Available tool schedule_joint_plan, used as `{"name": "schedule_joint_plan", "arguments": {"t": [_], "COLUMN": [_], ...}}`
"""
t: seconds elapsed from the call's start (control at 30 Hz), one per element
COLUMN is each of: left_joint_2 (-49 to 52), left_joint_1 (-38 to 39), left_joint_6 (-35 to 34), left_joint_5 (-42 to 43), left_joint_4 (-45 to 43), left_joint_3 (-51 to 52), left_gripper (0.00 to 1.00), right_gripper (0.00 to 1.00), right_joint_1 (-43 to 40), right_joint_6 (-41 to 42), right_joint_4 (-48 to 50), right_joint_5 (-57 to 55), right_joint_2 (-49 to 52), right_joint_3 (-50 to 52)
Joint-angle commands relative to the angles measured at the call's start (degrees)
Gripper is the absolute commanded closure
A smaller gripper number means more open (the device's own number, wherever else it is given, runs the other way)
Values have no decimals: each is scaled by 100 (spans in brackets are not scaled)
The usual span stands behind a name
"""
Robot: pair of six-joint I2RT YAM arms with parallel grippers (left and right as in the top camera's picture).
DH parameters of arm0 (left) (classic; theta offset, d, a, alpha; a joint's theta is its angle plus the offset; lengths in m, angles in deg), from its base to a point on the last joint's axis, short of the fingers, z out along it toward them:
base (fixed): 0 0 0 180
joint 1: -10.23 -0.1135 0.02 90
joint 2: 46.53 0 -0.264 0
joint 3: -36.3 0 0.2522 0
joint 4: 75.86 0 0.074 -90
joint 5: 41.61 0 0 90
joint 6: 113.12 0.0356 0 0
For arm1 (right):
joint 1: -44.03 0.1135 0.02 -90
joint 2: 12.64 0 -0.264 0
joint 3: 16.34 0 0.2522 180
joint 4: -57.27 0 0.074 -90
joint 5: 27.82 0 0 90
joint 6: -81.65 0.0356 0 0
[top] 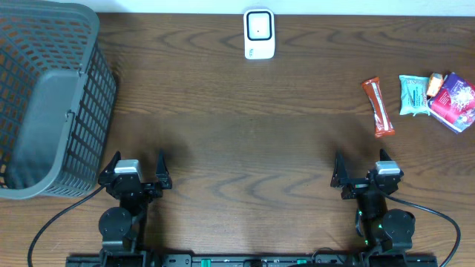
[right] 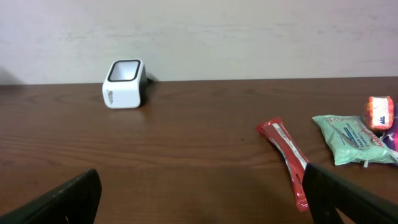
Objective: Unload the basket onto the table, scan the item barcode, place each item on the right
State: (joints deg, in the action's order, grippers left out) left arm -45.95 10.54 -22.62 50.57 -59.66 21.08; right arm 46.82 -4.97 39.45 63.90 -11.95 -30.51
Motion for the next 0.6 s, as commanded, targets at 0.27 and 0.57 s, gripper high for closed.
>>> {"name": "schedule_joint_plan", "arguments": {"t": [0.27, 0.57], "left_joint_2": [-50, -39], "left_joint_1": [-9, -9], "left_joint_6": [101, 101], "left_joint_5": [-177, -177], "left_joint_4": [177, 177], "left_joint_3": [122, 122], "left_gripper": [2, 2], "right_gripper": [1, 1], "right_joint_1": [-50, -50], "right_joint_6": [-68, -68], "right_joint_4": [-24, -24], "right_joint_5": [-11, -11], "right_joint_2": [-37, -37], "right_joint_3": [11, 11]}}
